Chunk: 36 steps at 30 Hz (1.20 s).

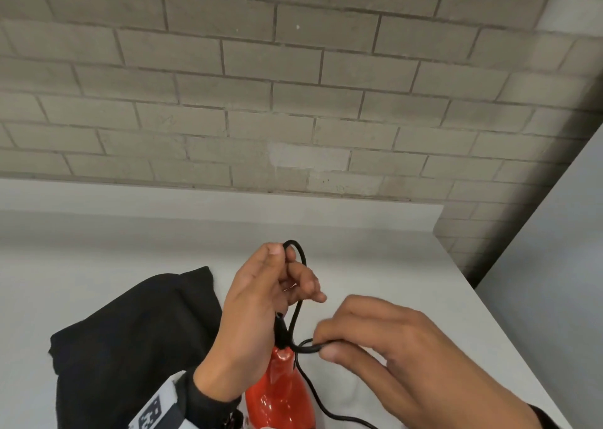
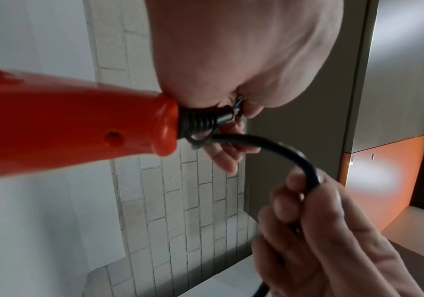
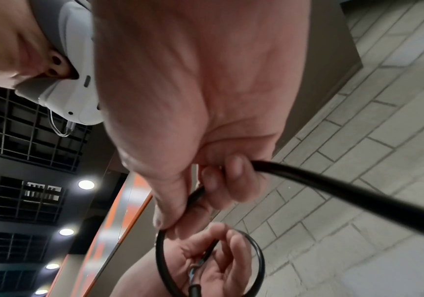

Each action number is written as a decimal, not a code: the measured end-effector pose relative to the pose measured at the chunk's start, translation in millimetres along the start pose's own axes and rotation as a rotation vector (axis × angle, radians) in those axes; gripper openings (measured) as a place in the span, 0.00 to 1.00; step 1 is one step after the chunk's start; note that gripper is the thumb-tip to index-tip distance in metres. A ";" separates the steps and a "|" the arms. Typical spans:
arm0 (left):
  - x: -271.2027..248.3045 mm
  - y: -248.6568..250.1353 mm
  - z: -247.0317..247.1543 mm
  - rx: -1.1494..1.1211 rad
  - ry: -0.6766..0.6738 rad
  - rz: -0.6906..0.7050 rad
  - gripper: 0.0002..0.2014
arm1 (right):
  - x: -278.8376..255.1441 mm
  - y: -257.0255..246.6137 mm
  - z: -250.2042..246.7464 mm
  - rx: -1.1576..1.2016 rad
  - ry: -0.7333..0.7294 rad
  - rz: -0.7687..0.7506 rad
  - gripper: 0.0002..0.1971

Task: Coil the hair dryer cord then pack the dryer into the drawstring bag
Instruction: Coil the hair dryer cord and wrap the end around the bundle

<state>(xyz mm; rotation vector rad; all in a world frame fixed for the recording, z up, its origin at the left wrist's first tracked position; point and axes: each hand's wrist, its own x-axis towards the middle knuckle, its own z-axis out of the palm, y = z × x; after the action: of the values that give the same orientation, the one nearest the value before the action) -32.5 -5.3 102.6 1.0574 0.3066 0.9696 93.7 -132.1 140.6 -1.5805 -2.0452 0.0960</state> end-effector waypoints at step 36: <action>-6.7 -6.5 -9.0 0.272 -0.173 0.160 0.18 | 40.7 15.5 24.0 0.619 0.241 0.267 0.04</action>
<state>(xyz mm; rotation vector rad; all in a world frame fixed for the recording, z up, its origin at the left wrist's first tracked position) -38.6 -6.2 91.2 1.4232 0.2166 0.9890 89.7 -83.7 129.6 -1.3697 -1.4202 0.5523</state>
